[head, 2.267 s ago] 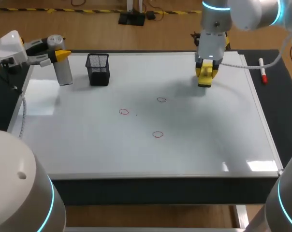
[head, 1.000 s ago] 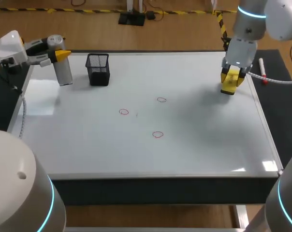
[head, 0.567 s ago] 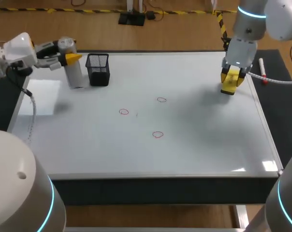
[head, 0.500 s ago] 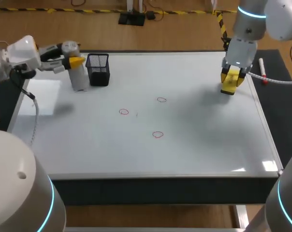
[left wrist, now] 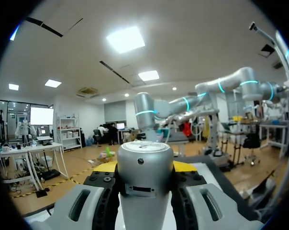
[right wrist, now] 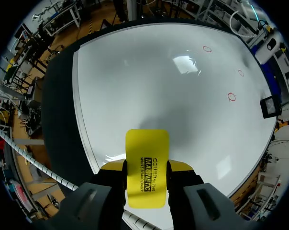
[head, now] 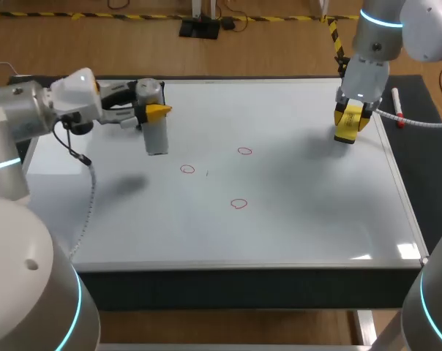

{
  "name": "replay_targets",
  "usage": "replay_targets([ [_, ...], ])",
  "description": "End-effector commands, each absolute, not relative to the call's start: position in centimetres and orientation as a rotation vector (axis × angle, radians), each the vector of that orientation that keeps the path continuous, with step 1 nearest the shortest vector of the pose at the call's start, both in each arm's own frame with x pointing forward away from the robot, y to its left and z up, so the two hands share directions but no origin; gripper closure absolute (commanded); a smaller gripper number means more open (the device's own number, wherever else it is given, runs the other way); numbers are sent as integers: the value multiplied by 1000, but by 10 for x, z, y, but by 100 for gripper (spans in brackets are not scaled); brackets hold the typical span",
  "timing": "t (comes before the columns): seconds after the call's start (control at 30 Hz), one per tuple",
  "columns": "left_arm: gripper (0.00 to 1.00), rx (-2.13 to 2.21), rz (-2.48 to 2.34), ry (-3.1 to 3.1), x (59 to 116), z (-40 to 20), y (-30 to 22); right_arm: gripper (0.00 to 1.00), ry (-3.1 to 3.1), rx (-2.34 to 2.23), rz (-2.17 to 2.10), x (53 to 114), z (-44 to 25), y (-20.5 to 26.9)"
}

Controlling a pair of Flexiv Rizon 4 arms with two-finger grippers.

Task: Pick up the inspection probe, press it on each red-marked spot on the whiteboard one by one, put down the probe, pick up the eraser, and wipe off all the red marks.

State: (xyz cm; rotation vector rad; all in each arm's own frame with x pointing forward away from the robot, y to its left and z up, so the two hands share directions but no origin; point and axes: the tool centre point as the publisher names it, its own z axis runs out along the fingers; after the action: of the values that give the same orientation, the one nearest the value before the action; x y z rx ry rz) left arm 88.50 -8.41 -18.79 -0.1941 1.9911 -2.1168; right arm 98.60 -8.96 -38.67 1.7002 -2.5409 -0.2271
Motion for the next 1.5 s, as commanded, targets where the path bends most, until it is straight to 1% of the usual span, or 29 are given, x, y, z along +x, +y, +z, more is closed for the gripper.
replay_targets([
  [0.03, 100, -218, -2145, 1966, 880, -199, -99, 100, -2538, 1702, -222, 986, -386, -90],
  [0.27, 100, -220, -2178, 1991, 873, -216, -117, 100, -2538, 1702, -222, 986, -386, -90],
  [0.5, 100, -219, -2191, 1986, 872, -231, -121, 100, -2538, 1702, -222, 986, -386, -90],
  [1.0, 100, -220, -2224, 1962, 891, -253, -123, 100, -2538, 1702, -222, 986, -386, -90],
  [1.5, 100, -196, -2235, 1969, 906, -261, -128, 100, -2538, 1702, -222, 986, -386, -90],
])
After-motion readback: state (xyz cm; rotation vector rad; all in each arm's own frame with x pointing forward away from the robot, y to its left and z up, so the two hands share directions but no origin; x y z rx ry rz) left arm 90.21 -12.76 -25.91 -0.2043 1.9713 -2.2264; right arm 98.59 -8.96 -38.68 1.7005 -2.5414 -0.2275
